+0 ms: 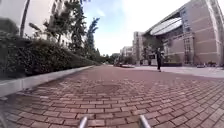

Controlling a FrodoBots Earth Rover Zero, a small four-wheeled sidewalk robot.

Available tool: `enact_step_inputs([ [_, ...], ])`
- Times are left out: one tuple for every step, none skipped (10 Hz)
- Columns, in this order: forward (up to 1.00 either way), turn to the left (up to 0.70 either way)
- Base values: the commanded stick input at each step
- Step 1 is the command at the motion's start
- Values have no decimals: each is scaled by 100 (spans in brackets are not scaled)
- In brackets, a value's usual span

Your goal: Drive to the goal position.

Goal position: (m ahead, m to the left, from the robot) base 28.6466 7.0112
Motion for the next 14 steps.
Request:
enact_step_inputs([
  [70, 0],
  [70, 0],
  [70, 0],
  [70, 0],
  [70, 0],
  [70, 0],
  [70, 0],
  [70, 0],
  [70, 0],
  [70, 0],
  [70, 0],
  [70, 0],
  [70, 0],
  [70, 0],
])
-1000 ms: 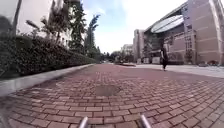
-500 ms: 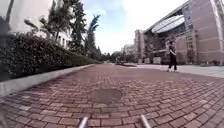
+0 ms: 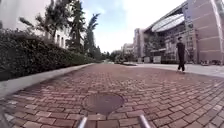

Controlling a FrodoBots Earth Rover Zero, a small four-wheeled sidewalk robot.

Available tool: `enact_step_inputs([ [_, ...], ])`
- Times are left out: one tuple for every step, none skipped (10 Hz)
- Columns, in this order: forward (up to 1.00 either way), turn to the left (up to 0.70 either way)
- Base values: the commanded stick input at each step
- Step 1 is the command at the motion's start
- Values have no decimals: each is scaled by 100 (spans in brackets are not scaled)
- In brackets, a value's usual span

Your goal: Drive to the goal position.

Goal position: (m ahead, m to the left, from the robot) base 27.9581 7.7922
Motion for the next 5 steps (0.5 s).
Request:
enact_step_inputs([
  [70, 0],
  [70, 0],
  [70, 0],
  [70, 0],
  [70, 0],
])
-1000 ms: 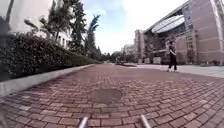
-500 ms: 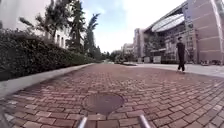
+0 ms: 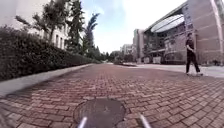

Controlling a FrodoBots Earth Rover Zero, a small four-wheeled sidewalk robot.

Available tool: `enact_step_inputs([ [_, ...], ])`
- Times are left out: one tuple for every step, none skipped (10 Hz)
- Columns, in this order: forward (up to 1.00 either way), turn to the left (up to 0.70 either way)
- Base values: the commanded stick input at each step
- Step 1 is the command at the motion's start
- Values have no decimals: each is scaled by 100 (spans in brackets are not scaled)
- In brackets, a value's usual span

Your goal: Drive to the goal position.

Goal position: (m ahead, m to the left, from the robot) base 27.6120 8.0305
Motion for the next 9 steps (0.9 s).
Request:
enact_step_inputs([
  [70, 0],
  [70, 0],
  [70, 0],
  [70, 0],
  [70, 0],
  [70, 0],
  [70, 0],
  [70, 0],
  [70, 0],
])
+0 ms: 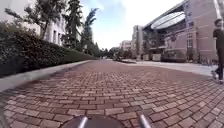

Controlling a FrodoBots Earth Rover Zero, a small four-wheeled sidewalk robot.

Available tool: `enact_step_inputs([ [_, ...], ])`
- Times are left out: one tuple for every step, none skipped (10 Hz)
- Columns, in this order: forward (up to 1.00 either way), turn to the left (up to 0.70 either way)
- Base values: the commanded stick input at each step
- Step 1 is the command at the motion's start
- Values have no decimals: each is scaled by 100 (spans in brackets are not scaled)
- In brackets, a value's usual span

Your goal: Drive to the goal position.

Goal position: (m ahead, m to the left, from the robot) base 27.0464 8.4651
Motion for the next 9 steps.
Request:
enact_step_inputs([
  [70, 0],
  [70, 0],
  [70, 0],
  [70, 0],
  [70, 0],
  [70, 0],
  [70, 0],
  [70, 0],
  [70, 0],
])
